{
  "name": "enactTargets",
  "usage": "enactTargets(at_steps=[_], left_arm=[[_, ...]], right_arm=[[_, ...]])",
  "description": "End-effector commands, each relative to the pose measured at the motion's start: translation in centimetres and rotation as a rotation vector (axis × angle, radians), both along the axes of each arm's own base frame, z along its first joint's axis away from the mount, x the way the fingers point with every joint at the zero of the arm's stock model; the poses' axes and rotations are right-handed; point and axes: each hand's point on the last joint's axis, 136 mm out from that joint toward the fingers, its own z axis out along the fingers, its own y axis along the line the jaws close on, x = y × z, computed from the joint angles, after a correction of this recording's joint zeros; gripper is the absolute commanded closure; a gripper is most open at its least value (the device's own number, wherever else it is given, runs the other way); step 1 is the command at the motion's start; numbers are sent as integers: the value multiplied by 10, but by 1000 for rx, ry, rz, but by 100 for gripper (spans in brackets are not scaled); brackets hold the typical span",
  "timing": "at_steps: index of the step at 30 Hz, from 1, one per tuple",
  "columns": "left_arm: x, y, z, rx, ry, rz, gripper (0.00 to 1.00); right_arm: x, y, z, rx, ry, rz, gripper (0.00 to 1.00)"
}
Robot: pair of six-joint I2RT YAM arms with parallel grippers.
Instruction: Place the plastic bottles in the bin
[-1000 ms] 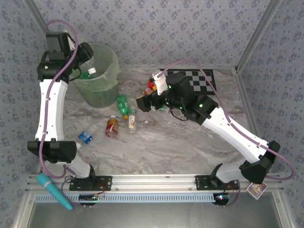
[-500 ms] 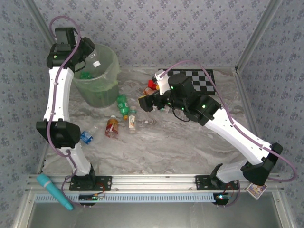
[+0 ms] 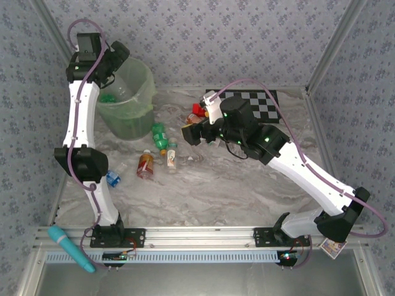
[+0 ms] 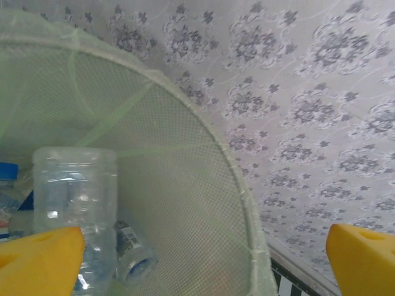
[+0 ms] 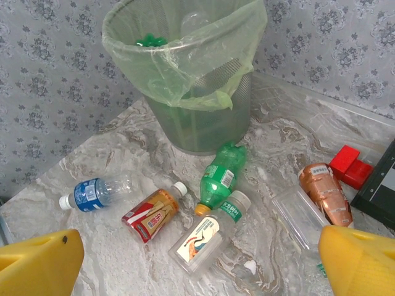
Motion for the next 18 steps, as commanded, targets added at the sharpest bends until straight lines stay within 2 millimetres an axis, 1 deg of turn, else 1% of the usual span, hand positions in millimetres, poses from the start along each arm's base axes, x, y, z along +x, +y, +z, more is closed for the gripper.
enactTargets(at_steps=[1,10,15,18], left_arm=[[-16,7,26,27,-39,8,0],[-41,8,43,67,-45,-10,0],[-62,10,44,91,-39,-14,0],[-77,14,39,98,-30,-9,0]], right_arm=[[-4,-4,5,-1,-19,2,0],[-7,-1,6,16,-13,21,0],[-10,2,7,26,-15,34,0],[-12,5,7,31,-16,44,0]])
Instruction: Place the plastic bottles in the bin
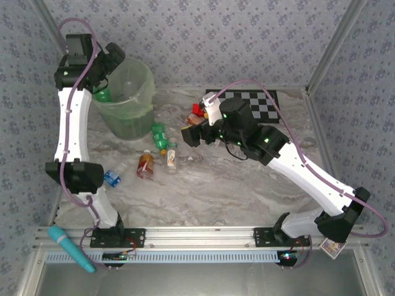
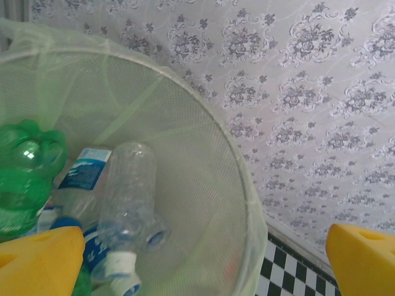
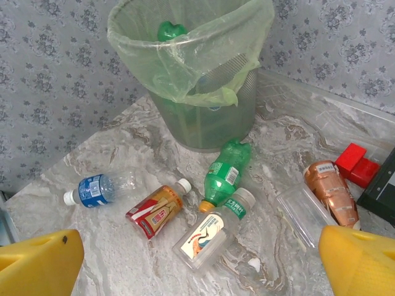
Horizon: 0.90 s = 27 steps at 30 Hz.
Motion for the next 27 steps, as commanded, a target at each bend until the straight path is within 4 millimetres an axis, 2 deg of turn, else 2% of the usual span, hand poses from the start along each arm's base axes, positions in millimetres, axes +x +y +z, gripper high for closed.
enactTargets(at_steps=[1,5,11,16,19,22,27], left_arm=[[-25,10,10,34,-27,14,0],[-51,20,0,42,-15,35,0],[-100,43,-35,49,39,93,0],[-145,65,-81,72,128,167,0],[-165,74,-108,64,176,204,0],[-182,78,-143,47,257,245,0],[-192,84,-206,-4,364,273,0]], right_arm=[[-7,3,9,33,-20,30,0],[-7,10,8,42,-14,50,0],[-7,23,5,54,0,84,0],[-6,31,6,51,-3,105,0],[-6,35,5,51,0,115,0],[-6,39,4,49,3,124,0],[-7,40,3,42,7,121,0]])
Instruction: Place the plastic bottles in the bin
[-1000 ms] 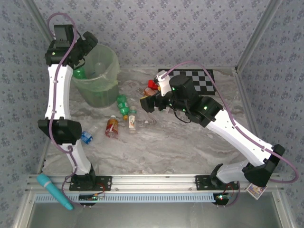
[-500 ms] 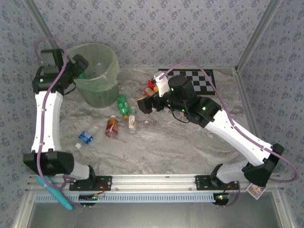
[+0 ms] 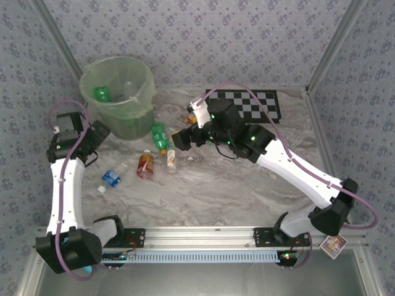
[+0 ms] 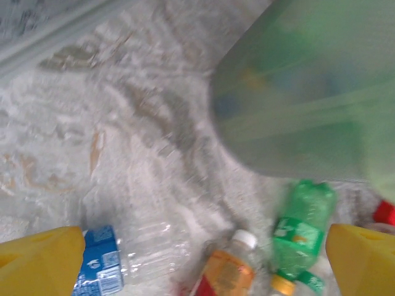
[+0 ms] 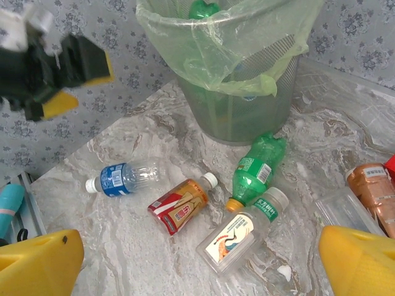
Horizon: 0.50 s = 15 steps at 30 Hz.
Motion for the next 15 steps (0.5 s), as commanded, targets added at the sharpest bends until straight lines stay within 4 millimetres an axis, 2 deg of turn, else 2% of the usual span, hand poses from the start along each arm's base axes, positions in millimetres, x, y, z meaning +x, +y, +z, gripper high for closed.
enactTargets(at_steps=[1,5,7,11,15], left_arm=[[-1,11,-27,-24,24,46,0],[-7,22,-67,-111,106,98,0],[-3,27,-81,-148,116,111,0],[-7,31,-102,-159,164,118,0],[-17,27,-125,-175,225,110,0]], right_arm=[[-4,4,22,39,-34,18,0],[-5,0,22,29,-38,6,0],[-6,-3,22,27,-40,-2,0],[-8,-8,22,25,-44,-18,0],[-9,-12,20,22,-46,-30,0]])
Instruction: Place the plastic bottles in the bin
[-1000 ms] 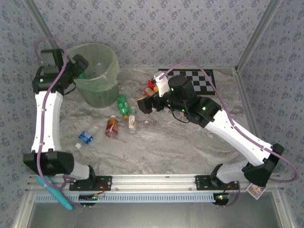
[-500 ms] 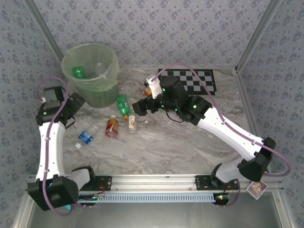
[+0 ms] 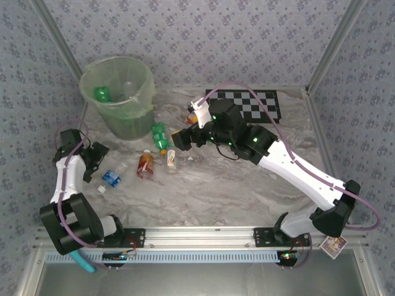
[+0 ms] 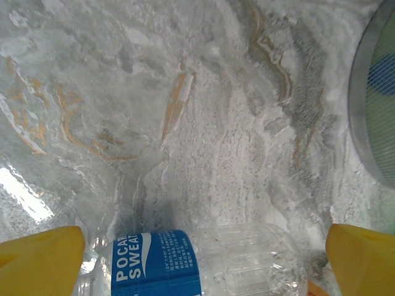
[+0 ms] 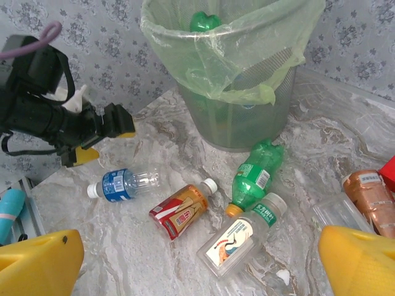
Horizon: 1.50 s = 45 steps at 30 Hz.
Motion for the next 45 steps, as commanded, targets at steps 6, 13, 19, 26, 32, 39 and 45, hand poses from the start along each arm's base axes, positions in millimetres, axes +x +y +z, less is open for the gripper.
enactTargets(at_steps=[6,13,19,26,32,39,45], left_arm=[[-15,-19,-24,-78,24,-47,0],[-28,-54,-32,-144,-2,-115,2],[-33,-79,-40,-107,33,-216,4],[-27,-98,-51,-75,63,-332,12],[-20,-106,-63,-60,122,-406,13],[-13,-109,-64,-47,117,-448,15],[-14,-122,-64,-60,107,-499,11]], right_arm=[[-5,-8,5,9,-14,-18,0],[-5,0,3,14,-4,-2,0],[-6,5,2,14,3,10,0],[-9,5,0,7,10,8,0],[-12,5,1,4,7,0,0],[-13,4,-1,-4,6,-9,0],[-12,7,-1,-2,6,-3,1]])
